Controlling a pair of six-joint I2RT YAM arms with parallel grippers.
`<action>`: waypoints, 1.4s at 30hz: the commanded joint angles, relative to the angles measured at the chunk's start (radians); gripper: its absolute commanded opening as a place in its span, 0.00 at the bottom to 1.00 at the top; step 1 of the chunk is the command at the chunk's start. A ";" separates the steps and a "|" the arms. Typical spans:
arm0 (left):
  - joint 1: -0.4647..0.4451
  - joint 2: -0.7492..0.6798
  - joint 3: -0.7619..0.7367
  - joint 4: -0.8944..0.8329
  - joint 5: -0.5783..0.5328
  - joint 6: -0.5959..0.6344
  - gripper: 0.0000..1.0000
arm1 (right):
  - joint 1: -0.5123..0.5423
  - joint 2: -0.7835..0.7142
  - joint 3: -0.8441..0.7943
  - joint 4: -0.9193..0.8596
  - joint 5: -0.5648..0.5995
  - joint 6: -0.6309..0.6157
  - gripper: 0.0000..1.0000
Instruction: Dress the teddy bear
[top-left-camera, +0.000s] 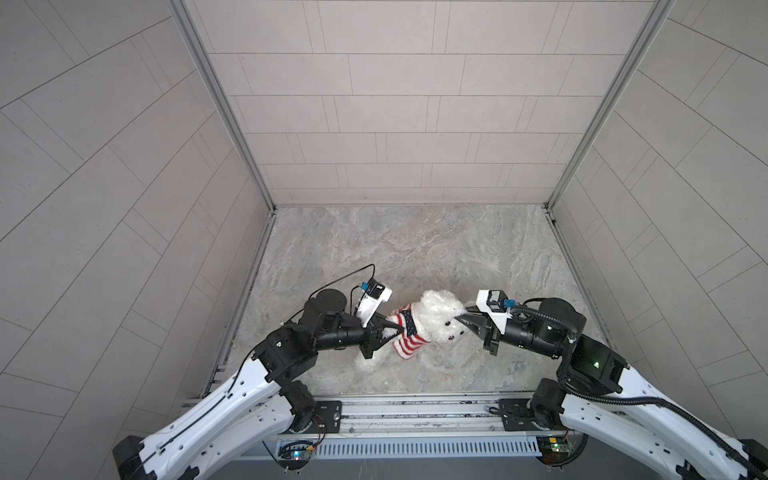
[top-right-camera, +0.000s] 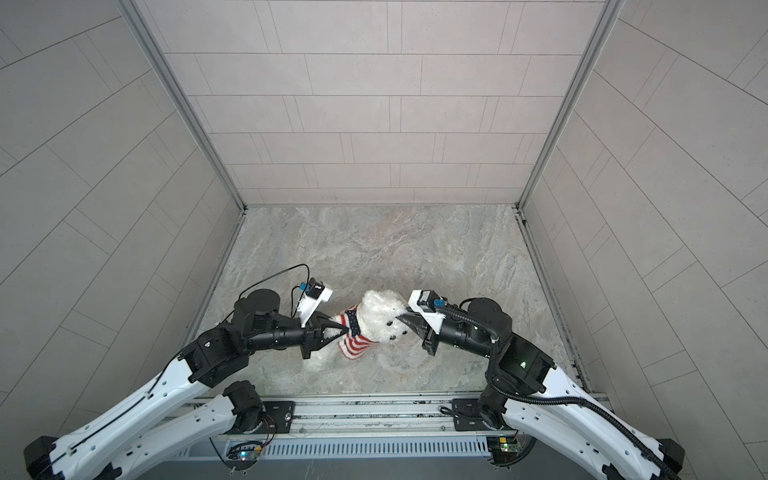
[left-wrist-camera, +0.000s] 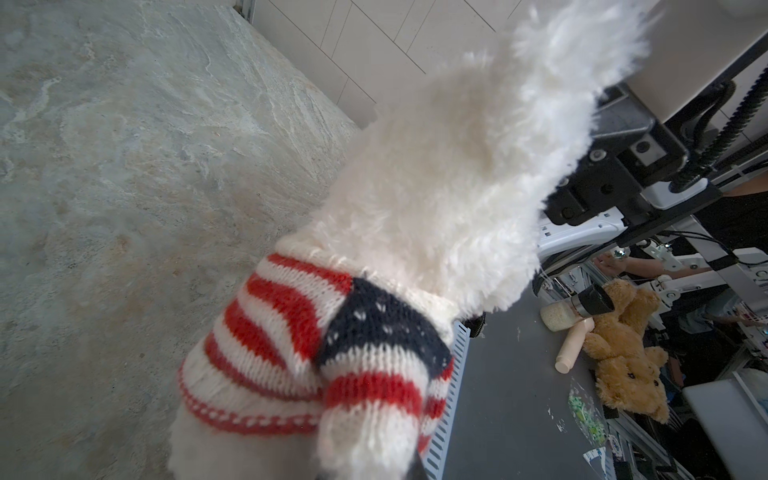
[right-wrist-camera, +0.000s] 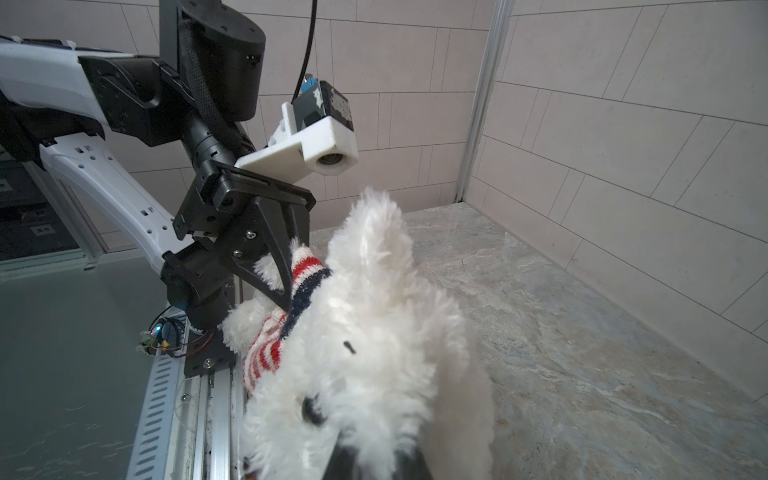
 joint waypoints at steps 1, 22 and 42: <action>0.030 0.024 0.031 0.056 -0.035 -0.020 0.00 | -0.001 -0.010 0.021 0.049 -0.015 0.026 0.01; 0.106 0.116 -0.186 0.356 -0.295 -0.257 0.60 | -0.070 0.321 0.157 -0.041 0.372 0.397 0.00; 0.072 0.405 -0.234 0.695 -0.367 -0.369 0.37 | -0.071 0.303 0.118 0.008 0.334 0.398 0.00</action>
